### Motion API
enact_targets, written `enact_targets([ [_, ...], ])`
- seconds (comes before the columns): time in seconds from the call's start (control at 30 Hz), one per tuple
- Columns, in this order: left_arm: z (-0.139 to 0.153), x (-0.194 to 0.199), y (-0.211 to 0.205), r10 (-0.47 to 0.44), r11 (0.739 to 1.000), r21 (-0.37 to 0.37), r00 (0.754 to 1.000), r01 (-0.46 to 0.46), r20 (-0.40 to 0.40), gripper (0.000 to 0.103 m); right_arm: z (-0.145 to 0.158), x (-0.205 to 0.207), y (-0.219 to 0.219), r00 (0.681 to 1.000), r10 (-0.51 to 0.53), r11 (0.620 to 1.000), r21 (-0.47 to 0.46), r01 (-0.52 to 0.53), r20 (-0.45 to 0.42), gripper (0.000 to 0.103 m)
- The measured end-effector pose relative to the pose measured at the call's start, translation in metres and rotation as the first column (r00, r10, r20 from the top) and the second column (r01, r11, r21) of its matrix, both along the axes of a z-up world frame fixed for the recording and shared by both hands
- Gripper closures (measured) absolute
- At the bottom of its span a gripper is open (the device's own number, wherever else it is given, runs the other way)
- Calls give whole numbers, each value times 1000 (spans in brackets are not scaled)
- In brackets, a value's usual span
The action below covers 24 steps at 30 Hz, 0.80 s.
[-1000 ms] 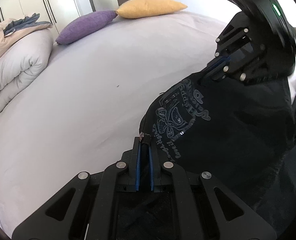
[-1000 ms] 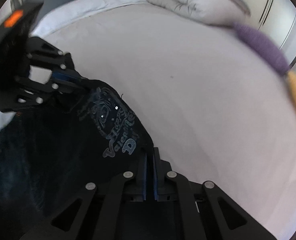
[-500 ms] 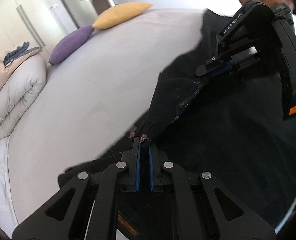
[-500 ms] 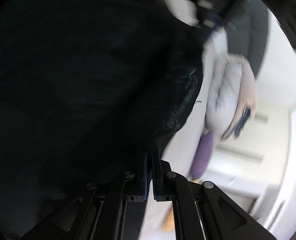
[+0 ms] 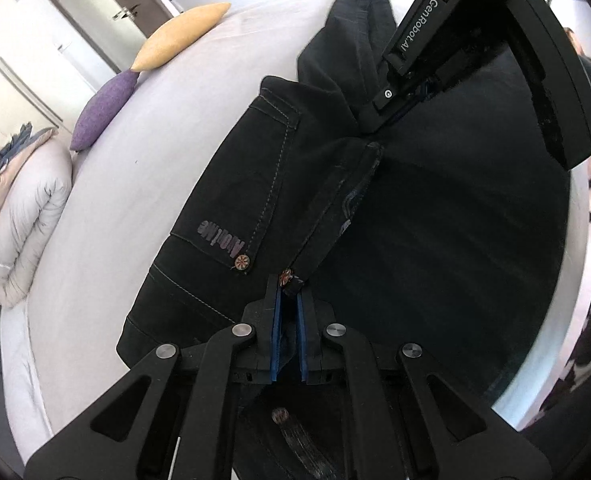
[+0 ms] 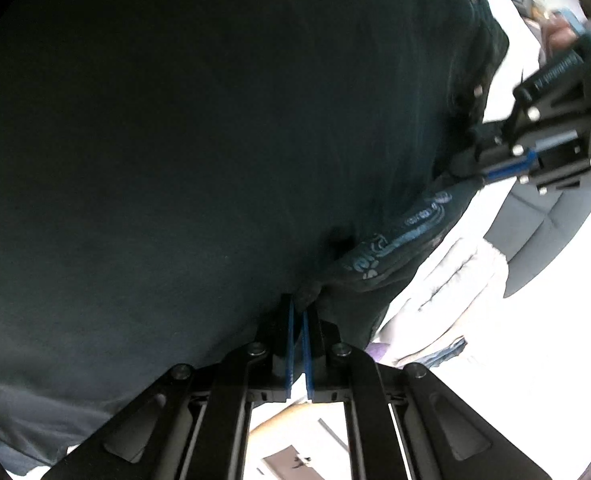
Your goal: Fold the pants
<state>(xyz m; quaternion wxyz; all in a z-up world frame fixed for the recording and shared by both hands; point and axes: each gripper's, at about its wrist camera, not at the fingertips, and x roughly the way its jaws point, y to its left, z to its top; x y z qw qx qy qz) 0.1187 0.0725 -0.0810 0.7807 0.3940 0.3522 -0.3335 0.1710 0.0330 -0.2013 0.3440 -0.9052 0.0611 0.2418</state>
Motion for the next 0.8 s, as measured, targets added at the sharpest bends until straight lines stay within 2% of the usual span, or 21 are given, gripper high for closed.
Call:
enact_targets([
  [0.17, -9, -11, 4, -16, 1000, 15, 1000, 16, -24, 97, -3, -18, 4, 999, 25, 998, -61, -27, -29, 98],
  [0.23, -13, -16, 10, -21, 1000, 12, 999, 21, -35, 97, 0, -30, 11, 999, 11, 998, -56, -13, -43, 98],
  [0.37, -23, -25, 20, -22, 999, 25, 999, 23, -47, 97, 11, -29, 22, 996, -16, 1000, -4, 16, -89, 98],
  [0.5, -33, -29, 27, -35, 998, 42, 998, 37, -46, 97, 8, -43, 32, 993, -27, 1000, 12, 28, -114, 98],
  [0.73, -41, -20, 32, -32, 999, 34, 998, 34, -50, 97, 14, -50, 40, 989, -48, 998, 42, 55, -139, 98],
  [0.8, -37, -4, 28, -29, 999, 34, 998, 30, -52, 97, 15, -53, 39, 989, -54, 997, 49, 61, -139, 98],
])
